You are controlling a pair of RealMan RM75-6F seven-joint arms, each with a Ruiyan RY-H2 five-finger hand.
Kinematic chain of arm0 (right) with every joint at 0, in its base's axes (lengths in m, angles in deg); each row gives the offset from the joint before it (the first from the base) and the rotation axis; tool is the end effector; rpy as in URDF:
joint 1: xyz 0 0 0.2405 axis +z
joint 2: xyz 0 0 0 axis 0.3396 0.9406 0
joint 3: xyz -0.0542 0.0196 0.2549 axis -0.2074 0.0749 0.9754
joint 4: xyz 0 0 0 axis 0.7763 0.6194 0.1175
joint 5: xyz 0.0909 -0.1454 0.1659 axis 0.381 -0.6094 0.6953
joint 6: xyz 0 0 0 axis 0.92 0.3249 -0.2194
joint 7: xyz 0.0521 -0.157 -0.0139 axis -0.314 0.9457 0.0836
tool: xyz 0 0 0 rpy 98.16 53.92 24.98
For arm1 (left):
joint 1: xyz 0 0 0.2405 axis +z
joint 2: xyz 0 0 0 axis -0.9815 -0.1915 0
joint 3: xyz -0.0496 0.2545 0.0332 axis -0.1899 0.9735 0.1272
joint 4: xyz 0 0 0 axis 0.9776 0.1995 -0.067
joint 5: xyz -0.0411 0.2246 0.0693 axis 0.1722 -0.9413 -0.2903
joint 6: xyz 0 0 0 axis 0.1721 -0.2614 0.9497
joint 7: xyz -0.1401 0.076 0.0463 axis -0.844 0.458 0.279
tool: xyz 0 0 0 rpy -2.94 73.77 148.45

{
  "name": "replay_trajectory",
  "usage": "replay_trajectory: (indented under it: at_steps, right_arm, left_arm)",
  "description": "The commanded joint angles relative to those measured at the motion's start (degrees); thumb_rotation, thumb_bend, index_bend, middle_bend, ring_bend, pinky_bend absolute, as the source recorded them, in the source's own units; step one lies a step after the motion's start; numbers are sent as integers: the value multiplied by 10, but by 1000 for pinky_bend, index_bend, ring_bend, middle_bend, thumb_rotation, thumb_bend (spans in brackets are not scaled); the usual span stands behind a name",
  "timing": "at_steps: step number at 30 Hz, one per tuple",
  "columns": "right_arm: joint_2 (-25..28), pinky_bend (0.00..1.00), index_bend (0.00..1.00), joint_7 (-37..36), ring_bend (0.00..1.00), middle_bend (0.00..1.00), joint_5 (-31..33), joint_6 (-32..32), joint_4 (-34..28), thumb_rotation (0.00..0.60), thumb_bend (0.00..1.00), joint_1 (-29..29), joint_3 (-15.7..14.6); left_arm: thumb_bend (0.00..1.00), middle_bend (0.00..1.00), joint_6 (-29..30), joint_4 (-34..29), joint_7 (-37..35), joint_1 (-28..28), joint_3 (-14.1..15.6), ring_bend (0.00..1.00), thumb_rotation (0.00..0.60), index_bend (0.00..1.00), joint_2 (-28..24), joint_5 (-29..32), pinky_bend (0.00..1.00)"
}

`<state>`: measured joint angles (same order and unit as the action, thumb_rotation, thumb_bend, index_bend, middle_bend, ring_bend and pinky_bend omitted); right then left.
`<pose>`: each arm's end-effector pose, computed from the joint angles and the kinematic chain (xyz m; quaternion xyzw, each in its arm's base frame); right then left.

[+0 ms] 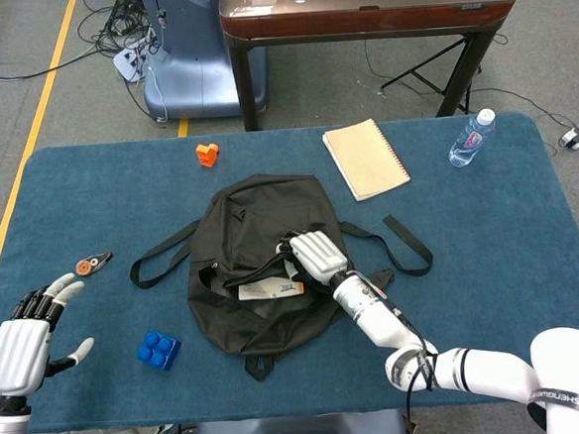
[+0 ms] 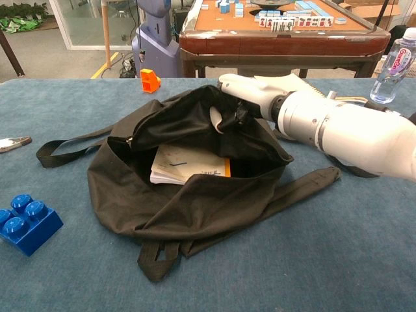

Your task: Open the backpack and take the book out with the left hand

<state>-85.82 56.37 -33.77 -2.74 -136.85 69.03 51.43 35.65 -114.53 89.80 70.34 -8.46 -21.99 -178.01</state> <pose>-0.0568 -0.3897 -0.0943 0.6942 -0.4796 0.4507 0.2914 -0.2506 0.2244 0.1334 -0.6279 -0.3452 -0.4417 0.5399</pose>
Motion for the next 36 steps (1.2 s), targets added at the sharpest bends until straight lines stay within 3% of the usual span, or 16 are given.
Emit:
replay_trajectory:
  at_steps: [1, 6, 14, 18, 25, 30, 36]
  right_arm:
    - [-4, 266, 613, 6, 247, 423, 19, 17, 9, 600, 740, 4, 14]
    - [-15, 266, 613, 32, 247, 423, 57, 38, 24, 600, 740, 15, 32]
    - [-31, 266, 613, 60, 247, 423, 119, 60, 36, 600, 741, 32, 60]
    - [-29, 266, 613, 60, 247, 422, 141, 56, 33, 600, 743, 38, 69]
    - [-17, 266, 613, 53, 247, 421, 152, 51, 25, 600, 743, 38, 67]
    - [-18, 266, 613, 42, 248, 421, 147, 52, 29, 600, 743, 39, 65]
    - [-22, 266, 613, 35, 247, 421, 142, 54, 33, 600, 743, 41, 59]
  left_arm:
    - [224, 264, -10, 14, -32, -32, -12, 262, 600, 309, 9, -41, 211]
    - [223, 363, -49, 20, -100, -94, -20, 341, 600, 377, 21, -99, 312]
    - [224, 486, -116, 41, -171, -202, -44, 438, 600, 465, 115, -129, 421]
    - [223, 502, -170, 54, -149, -247, -52, 449, 600, 476, 157, -112, 433]
    - [224, 512, -242, 108, -84, -298, -70, 461, 600, 496, 242, -33, 467]
    - [224, 526, -255, 157, -27, -317, -84, 484, 600, 518, 309, 23, 506]
    - [223, 531, -261, 209, 42, -335, -82, 491, 600, 512, 357, 48, 526]
